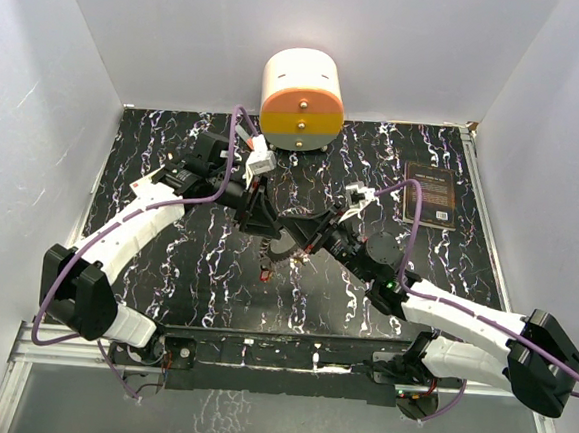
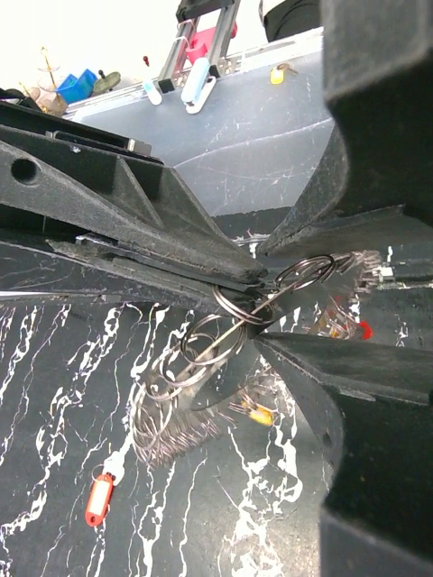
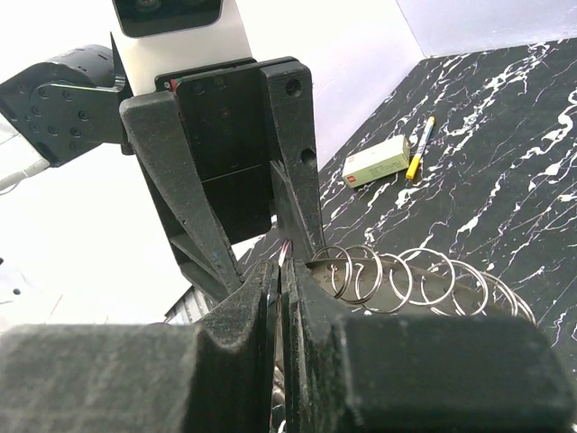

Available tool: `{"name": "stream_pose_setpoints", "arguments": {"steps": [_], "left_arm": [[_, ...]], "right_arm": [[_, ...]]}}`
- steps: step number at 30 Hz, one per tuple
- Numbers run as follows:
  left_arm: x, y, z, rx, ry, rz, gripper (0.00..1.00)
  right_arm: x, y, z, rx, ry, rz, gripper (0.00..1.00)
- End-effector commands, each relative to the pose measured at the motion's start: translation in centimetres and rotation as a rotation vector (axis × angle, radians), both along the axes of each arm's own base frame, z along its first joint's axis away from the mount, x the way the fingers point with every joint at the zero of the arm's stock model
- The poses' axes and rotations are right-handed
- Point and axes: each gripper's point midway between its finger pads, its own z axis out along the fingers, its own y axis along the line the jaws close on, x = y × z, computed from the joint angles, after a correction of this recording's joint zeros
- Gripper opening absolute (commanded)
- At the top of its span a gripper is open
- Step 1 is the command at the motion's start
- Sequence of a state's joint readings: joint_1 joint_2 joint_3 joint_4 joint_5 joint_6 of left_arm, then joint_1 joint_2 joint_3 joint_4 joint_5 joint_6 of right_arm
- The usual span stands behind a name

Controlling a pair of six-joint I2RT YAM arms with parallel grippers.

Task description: Put the keys on the keyring

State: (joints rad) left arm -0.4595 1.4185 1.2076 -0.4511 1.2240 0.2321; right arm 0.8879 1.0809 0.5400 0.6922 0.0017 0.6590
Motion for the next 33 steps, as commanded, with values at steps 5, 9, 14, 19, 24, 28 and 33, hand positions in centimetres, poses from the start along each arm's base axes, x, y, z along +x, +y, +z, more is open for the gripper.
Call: {"name": "stream_pose_setpoints", "arguments": {"steps": [5,9,14,19,24,28,33], "left_arm": [[0.0,-0.1,2.4,-0.028,-0.078,-0.001,0.30],[0.4,-0.2,2.4,-0.025,-0.079,0.009,0.26],[0.5,-0.3,2.6,-0.030,-0.078,0.008,0.24],[0.4,-0.4,2.9,-0.040,-0.071,0.001,0.24],[0.1,-0.5,3.3,-0.057,-0.052,-0.016,0.25],[-0.1,-0.5,3.3,-0.064,-0.038,-0.024,0.26],[0.0,-0.4,2.8,-0.044,-0.046,-0.010,0.30]], "right_arm": [[-0.8,-1.1,4.5,0.140,-0.094,0.003,0.08],[-1.1,-1.2,4.4,0.145,-0.088,0.008,0.08],[-1.3,-1.4,4.1,0.150,-0.080,0.014,0.08],[-1.5,-1.3,3.9,0.150,-0.075,0.021,0.08],[-1.6,-1.3,3.6,0.154,-0.070,0.027,0.08],[-1.6,-1.4,3.5,0.154,-0.068,0.023,0.08],[-1.7,-1.6,3.7,0.160,-0.075,0.017,0.08]]}}
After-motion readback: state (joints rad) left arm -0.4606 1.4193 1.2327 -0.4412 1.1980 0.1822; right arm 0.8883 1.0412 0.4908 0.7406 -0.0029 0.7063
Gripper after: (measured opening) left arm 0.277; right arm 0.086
